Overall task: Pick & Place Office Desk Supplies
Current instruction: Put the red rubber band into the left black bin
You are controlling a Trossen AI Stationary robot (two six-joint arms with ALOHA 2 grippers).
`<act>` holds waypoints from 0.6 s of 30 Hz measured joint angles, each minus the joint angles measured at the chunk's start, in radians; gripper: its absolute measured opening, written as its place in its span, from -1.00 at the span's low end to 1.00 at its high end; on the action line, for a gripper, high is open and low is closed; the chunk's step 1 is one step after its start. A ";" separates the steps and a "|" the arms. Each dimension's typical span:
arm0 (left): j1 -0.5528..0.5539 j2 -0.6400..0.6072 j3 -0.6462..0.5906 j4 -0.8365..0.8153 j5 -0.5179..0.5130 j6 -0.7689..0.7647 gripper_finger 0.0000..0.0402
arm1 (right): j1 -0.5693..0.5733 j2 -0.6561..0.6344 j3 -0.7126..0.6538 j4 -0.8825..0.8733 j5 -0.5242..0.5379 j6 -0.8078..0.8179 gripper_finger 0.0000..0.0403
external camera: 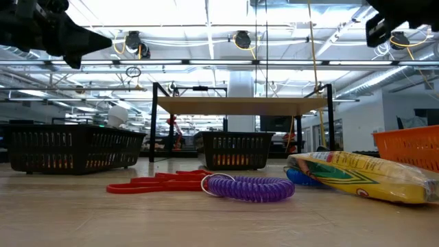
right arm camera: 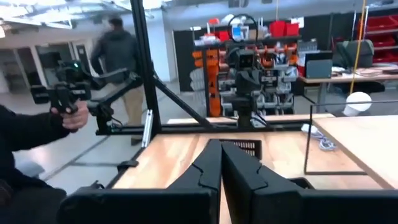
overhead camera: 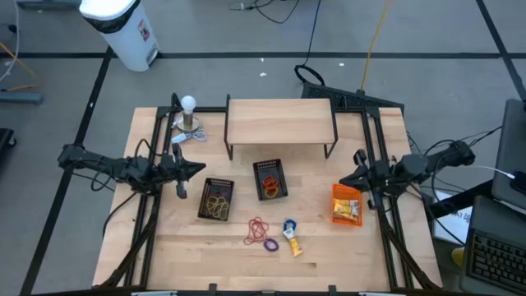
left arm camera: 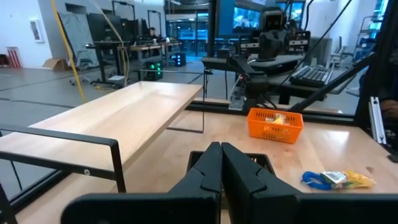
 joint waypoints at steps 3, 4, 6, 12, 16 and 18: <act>0.000 0.000 0.000 0.000 0.008 -0.009 -0.99 | 0.000 -0.010 -0.055 0.050 0.002 -0.020 -1.00; 0.000 0.000 0.000 -0.001 0.013 -0.009 -0.99 | 0.000 -0.013 -0.075 0.064 0.008 -0.029 -1.00; 0.000 0.000 0.000 -0.007 0.021 -0.010 -0.99 | 0.000 -0.014 -0.118 0.101 0.052 -0.047 -1.00; 0.000 0.000 0.000 -0.009 0.022 -0.027 -0.99 | 0.000 -0.014 -0.247 0.256 0.101 -0.102 -1.00; 0.000 0.000 0.000 -0.008 0.022 -0.040 -0.97 | 0.000 -0.015 -0.271 0.290 0.099 -0.116 -1.00; 0.000 0.000 0.000 -0.008 0.011 -0.048 -0.97 | 0.000 -0.012 -0.276 0.275 0.100 -0.108 -1.00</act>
